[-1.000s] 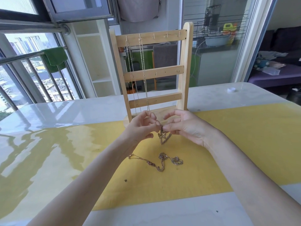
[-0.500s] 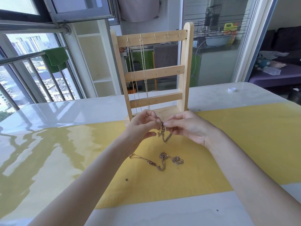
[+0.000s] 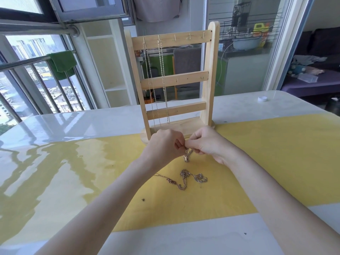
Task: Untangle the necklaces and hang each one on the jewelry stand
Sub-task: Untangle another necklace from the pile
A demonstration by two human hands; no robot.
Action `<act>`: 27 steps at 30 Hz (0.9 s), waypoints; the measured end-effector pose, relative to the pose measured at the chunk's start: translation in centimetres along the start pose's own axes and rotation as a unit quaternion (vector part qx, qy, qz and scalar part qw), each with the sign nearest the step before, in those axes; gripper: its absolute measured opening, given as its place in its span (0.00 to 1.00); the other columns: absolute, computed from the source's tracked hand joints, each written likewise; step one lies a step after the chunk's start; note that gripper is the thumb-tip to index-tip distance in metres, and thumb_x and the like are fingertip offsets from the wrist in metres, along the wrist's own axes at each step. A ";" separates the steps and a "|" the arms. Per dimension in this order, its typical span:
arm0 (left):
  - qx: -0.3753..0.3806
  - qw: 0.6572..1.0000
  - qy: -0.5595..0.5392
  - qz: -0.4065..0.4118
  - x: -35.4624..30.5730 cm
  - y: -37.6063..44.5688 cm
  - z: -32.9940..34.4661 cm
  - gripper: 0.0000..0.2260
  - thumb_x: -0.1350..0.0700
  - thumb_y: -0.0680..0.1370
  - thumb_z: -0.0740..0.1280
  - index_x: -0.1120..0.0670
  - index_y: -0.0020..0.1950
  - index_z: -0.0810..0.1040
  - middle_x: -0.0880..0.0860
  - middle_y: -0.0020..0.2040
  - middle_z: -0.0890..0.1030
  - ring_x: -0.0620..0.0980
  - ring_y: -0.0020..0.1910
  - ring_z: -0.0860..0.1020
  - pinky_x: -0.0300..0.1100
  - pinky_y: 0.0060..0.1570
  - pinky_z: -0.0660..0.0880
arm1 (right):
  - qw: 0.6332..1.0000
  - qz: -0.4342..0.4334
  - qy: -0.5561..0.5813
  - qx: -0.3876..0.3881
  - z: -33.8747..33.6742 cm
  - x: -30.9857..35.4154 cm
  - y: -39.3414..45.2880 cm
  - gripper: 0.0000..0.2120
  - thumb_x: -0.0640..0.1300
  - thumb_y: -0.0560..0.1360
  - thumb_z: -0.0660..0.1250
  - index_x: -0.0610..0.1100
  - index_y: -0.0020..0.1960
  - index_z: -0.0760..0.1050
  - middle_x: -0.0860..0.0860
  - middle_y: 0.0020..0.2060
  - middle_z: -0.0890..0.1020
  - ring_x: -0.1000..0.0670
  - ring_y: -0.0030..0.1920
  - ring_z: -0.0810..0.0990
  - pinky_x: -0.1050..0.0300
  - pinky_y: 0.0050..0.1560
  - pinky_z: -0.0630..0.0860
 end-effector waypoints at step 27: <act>0.053 0.870 -0.445 -0.207 2.5 -0.9 1.2 0.09 0.62 0.78 0.64 0.56 0.38 0.73 0.49 0.33 0.73 0.44 0.35 0.72 0.36 0.40 0.75 | 0.959 0.028 0.278 0.040 0.1 -0.8 0.4 0.07 0.31 0.75 0.64 0.36 0.39 0.73 0.44 0.32 0.76 0.53 0.29 0.74 0.66 0.27 0.72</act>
Point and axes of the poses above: each hand's wrist, its own y-axis towards the middle knuckle, its own z-axis out of the palm, x = y × z, the point moved 7 cm from there along y, towards the middle knuckle
